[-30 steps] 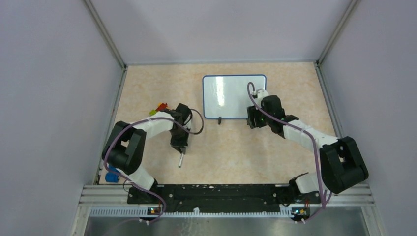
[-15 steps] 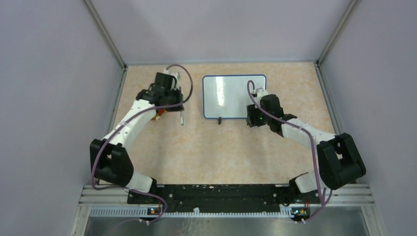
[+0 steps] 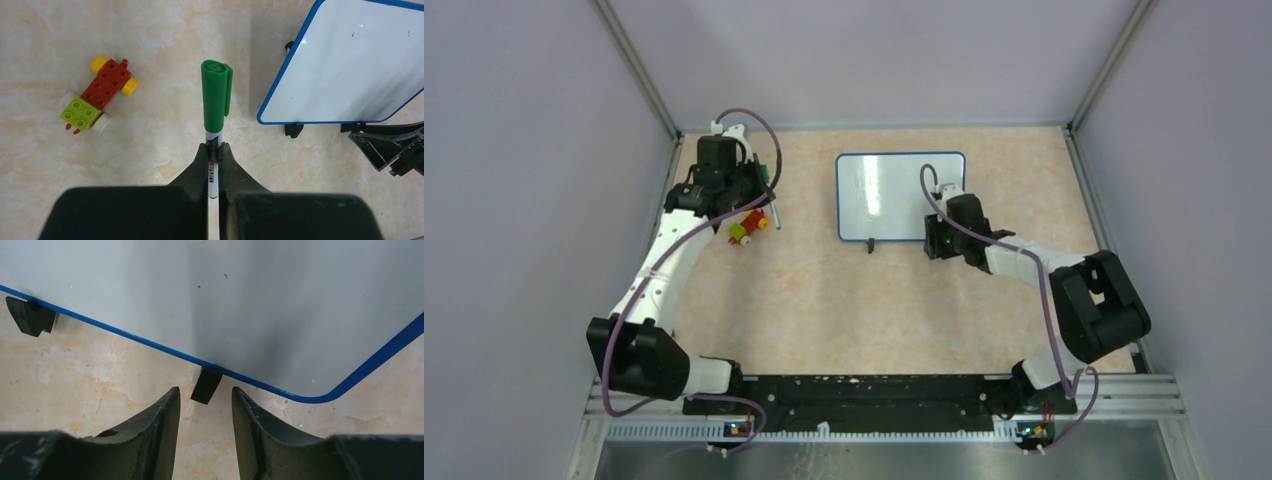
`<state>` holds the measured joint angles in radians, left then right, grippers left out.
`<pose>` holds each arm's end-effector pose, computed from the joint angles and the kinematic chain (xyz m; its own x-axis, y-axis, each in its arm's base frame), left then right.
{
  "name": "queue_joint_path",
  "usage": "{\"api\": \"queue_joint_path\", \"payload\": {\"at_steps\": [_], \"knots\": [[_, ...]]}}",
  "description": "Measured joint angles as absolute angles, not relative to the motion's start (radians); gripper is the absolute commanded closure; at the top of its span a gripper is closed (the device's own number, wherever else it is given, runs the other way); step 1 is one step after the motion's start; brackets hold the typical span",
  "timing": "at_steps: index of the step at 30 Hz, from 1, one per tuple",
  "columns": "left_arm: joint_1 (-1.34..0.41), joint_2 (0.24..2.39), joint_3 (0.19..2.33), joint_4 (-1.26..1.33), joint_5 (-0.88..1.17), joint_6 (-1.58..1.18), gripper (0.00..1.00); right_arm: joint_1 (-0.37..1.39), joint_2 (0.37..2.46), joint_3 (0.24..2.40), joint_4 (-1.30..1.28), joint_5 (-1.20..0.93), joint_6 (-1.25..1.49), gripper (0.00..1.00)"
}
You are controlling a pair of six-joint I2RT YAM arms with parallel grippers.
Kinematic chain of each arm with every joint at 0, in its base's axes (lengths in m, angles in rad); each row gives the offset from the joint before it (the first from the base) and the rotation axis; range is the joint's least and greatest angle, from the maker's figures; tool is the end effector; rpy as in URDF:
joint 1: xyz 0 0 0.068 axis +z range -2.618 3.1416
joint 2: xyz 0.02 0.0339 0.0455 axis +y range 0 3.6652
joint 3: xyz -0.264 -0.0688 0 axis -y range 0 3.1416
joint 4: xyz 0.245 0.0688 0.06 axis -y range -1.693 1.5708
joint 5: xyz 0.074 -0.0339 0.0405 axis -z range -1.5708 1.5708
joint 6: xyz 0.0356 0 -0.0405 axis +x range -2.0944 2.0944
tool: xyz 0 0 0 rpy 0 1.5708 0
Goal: Write a sentence on the whiteboard
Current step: Move the whiteboard to the center of the board.
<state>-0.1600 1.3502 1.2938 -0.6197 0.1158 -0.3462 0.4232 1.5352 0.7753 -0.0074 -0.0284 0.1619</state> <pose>0.2911 -0.0511 0.3488 -0.6650 -0.2341 -0.7092 0.0229 0.9428 -0.3327 0.2808 0.1276 0.1760 -0.6939 -0.1358 -0.7072 -0.3215 0.9372 0.1355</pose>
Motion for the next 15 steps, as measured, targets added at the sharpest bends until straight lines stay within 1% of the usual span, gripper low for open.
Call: {"api": "queue_joint_path", "payload": {"at_steps": [5,10,13,15], "knots": [[-0.13,1.346,1.294,-0.62,0.137,-0.369,1.0,0.424,1.577,0.808,0.01,-0.023,0.166,0.65],[-0.106,1.339,1.294,-0.62,0.155,-0.385,1.0,0.424,1.611,0.839,0.019,-0.014,0.164,0.73],[-0.1,1.335,1.294,-0.62,0.161,-0.392,1.0,0.424,1.615,0.841,0.019,-0.005,0.156,0.83],[-0.097,1.332,1.294,-0.62,0.167,-0.394,1.0,0.423,1.616,0.845,0.015,0.0,0.155,0.93]]}}
